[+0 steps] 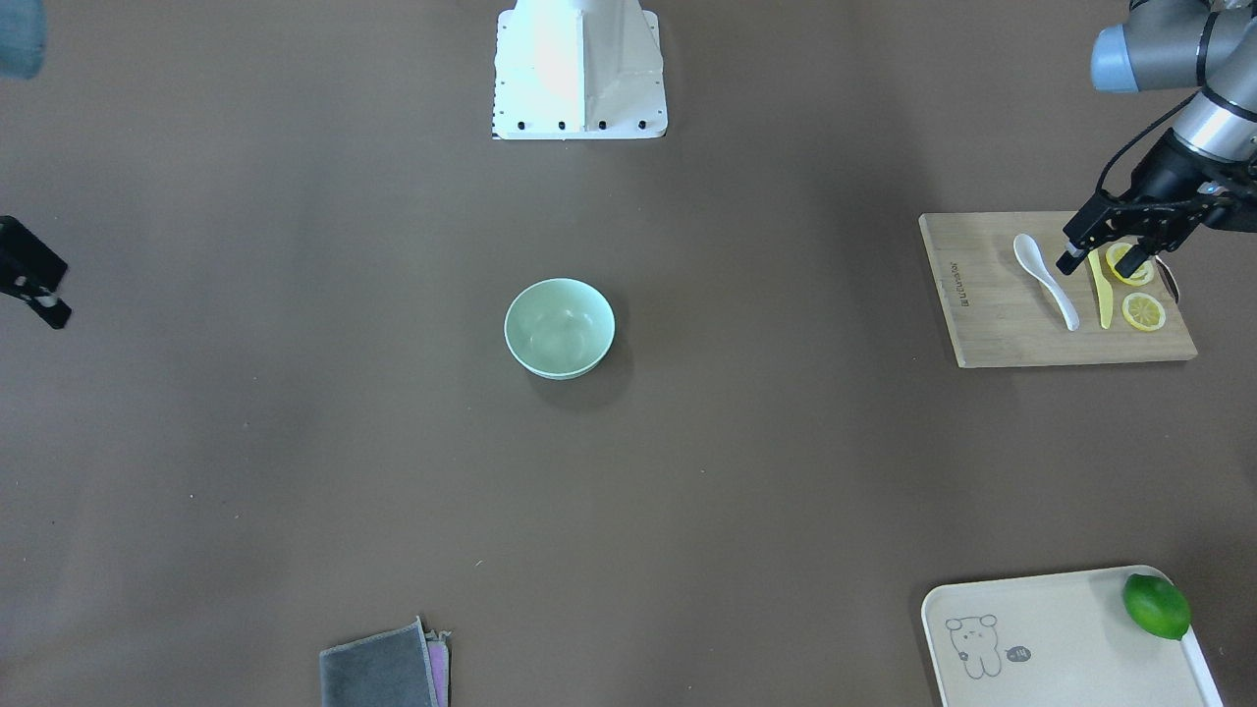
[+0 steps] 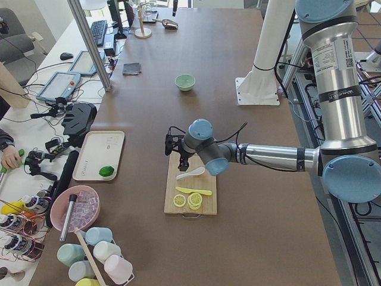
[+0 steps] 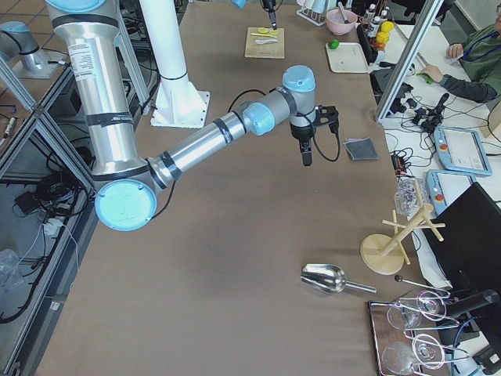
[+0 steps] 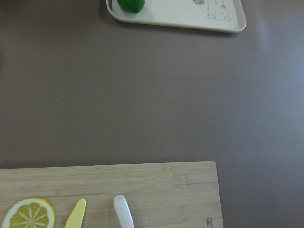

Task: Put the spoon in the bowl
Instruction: 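Release the bowl and withdraw the right gripper to its rest pose, then lower the left gripper onto the white spoon on the cutting board and grasp it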

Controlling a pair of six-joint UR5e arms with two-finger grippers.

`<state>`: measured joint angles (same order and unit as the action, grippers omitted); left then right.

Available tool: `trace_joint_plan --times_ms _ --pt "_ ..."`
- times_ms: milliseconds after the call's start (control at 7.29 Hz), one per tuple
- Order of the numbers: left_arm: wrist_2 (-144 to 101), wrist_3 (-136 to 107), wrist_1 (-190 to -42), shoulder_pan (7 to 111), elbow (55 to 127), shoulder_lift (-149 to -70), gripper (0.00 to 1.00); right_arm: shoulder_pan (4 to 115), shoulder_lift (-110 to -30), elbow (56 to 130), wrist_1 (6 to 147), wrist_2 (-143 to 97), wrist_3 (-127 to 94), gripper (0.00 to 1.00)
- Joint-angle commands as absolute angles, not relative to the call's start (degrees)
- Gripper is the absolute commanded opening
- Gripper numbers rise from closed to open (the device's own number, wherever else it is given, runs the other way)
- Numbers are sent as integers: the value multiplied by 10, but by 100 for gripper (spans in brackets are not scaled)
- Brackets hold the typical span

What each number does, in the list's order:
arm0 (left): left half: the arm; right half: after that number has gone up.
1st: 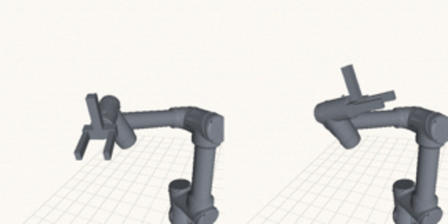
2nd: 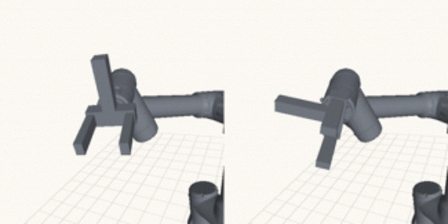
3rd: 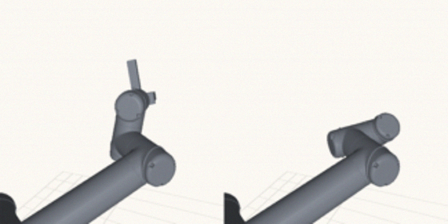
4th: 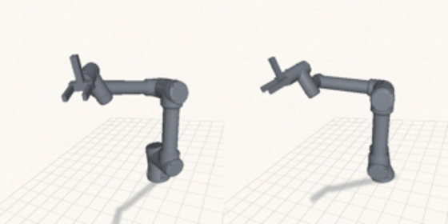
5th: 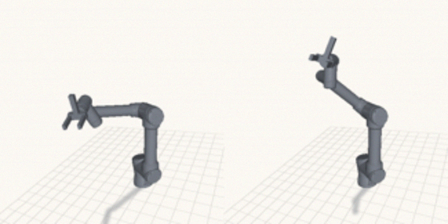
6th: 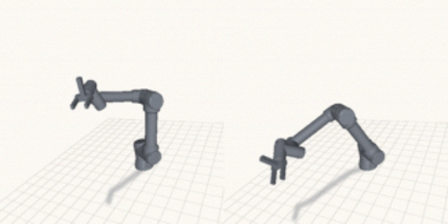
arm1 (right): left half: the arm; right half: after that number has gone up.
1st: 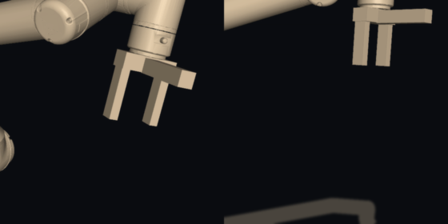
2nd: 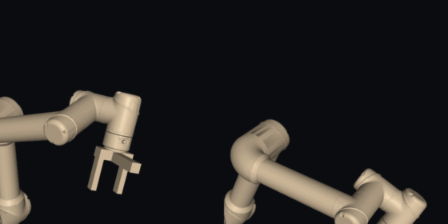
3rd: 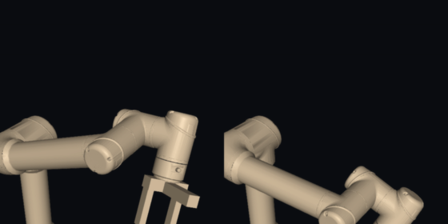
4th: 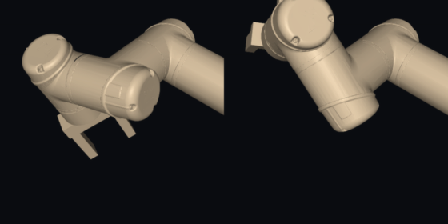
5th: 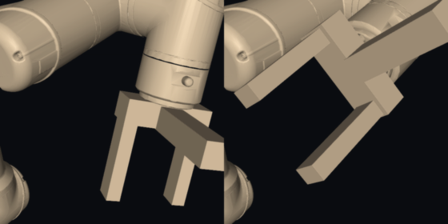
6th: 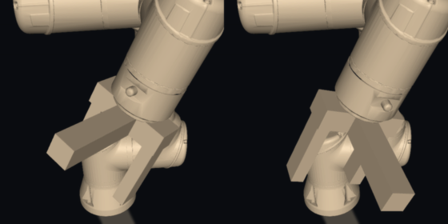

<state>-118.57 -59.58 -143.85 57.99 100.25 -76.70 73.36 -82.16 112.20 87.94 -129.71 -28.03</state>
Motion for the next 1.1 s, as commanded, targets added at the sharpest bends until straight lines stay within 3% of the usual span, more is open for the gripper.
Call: trace_joint_plan --times_ms 0,274,685,960 --pt "-1144 -606 -1439 563 963 -770 87 822 -898 1115 880 -1353 -127 100" --pt "-1128 -612 -1445 547 951 -771 85 872 -931 1075 880 -1389 -29 100" --pt "-1110 -641 -1447 523 950 -771 74 891 -954 1076 879 -1393 -8 100" --pt "-1107 -642 -1472 507 936 -766 73 893 -958 1072 879 -1392 -7 100"
